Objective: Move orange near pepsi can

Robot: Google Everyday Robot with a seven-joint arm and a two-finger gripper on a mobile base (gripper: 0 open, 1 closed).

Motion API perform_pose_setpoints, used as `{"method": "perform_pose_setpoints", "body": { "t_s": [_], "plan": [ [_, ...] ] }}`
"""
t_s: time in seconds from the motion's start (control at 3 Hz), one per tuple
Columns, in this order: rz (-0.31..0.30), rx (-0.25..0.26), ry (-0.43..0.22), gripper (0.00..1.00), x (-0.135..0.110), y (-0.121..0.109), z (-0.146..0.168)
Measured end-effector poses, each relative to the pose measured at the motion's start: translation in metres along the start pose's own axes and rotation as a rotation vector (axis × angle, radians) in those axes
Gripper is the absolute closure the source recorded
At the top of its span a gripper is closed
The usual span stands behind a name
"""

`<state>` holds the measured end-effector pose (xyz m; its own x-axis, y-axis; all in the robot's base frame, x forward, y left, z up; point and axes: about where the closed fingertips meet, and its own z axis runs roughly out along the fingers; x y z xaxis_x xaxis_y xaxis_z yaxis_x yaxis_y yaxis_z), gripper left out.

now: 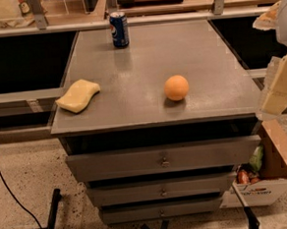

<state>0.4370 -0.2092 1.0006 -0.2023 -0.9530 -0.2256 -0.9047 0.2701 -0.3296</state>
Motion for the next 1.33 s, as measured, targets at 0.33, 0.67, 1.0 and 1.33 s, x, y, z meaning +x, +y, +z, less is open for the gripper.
{"method": "perform_pose_setpoints", "body": {
  "t_s": [0.33, 0.67, 1.0, 1.33],
  "plan": [
    [0.001, 0.001, -0.001, 0.00, 0.000, 0.000, 0.000],
    [0.024, -0.018, -0.010, 0.00, 0.000, -0.009, 0.018],
    [0.055, -0.046, -0.010, 0.00, 0.004, -0.022, 0.045],
    [0.090, -0.069, -0.049, 0.00, 0.003, -0.038, 0.077]
  ]
}}
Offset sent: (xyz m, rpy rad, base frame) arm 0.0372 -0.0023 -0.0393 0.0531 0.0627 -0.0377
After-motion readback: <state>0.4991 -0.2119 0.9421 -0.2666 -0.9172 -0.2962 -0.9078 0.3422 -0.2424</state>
